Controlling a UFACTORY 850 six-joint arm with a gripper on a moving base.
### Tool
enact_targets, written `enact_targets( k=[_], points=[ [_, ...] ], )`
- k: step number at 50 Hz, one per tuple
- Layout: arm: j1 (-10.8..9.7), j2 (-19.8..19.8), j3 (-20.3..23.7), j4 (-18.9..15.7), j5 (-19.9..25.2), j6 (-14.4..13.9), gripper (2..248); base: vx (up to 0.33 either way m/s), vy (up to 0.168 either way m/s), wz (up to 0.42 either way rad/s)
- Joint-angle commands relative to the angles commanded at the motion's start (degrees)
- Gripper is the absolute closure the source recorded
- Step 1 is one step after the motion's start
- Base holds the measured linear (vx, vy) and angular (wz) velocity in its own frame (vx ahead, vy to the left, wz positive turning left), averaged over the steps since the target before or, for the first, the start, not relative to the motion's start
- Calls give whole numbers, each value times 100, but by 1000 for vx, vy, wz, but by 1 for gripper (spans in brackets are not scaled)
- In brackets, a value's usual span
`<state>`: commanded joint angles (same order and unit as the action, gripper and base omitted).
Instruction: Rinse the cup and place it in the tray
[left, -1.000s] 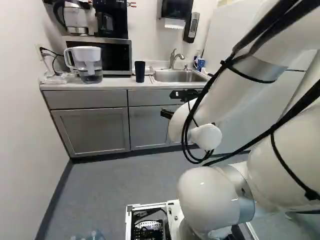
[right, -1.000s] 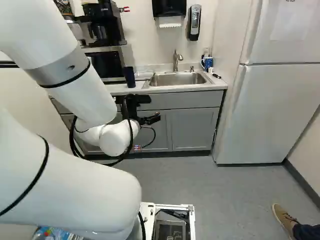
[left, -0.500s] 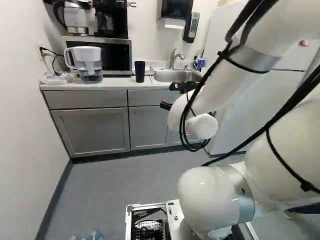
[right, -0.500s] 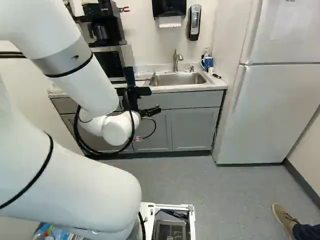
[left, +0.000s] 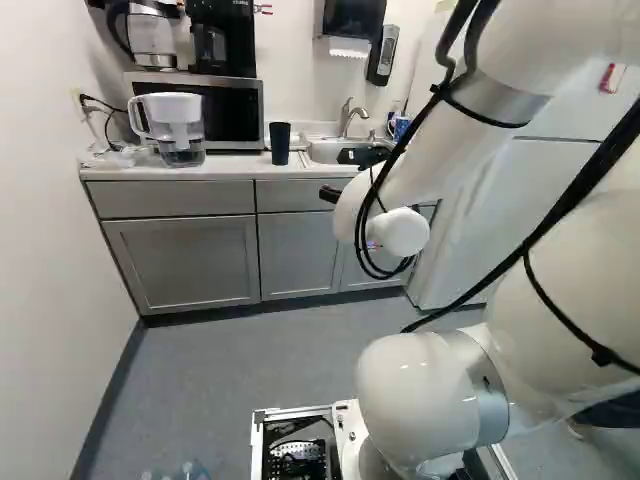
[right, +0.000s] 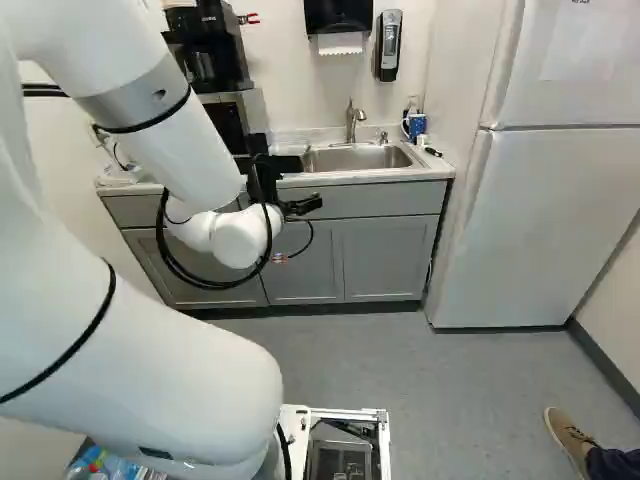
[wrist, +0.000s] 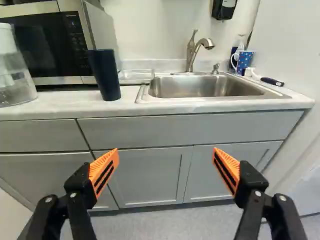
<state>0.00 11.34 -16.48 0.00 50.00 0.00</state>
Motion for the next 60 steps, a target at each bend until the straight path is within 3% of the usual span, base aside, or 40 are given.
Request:
enact_targets(
  k=[33,60],
  points=[
    [0,-301,-726,0,-11,0,3,0,0,0],
    [0,-424,-1200,0,-357,0,3,0,0,0]
  ],
)
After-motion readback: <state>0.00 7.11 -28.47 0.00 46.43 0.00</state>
